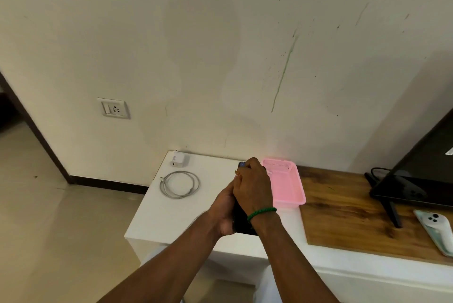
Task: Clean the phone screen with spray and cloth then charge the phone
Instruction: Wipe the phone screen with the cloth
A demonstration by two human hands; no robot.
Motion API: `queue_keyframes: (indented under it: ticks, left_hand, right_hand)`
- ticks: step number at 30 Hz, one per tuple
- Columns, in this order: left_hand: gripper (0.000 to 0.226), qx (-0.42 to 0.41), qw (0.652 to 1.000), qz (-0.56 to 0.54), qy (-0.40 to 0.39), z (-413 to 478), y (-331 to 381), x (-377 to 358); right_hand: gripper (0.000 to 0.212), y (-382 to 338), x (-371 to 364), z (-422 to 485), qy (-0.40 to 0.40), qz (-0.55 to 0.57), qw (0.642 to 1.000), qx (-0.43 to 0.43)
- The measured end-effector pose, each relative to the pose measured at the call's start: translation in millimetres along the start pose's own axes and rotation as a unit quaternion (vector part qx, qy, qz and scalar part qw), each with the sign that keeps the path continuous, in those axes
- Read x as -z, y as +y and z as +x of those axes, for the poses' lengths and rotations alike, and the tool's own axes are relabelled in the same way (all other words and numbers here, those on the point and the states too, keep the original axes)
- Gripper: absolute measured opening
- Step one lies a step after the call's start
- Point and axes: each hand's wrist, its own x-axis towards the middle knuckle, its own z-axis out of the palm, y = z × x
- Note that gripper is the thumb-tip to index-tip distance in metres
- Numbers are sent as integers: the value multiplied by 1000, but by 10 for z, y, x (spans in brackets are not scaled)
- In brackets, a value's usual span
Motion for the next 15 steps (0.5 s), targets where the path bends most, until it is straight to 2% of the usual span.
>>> queue_keyframes:
  ticks: [7,11,13,15]
  left_hand:
    - [73,-40,998,-28,30,85,105,123]
    - [75,-64,997,-35,0,125,149,168]
    - [75,-69,997,-33,-17,129,168,179]
    - [70,-82,996,-21,-27,116,180,167]
  right_hand:
    - [24,-128,42,-389,2,25,1000,3]
    - [20,-192,31,-620,-6,35,999,7]
    - [8,-178,13,-715,14,29,999,28]
    - [10,-162,11,-785,26,36,998,38]
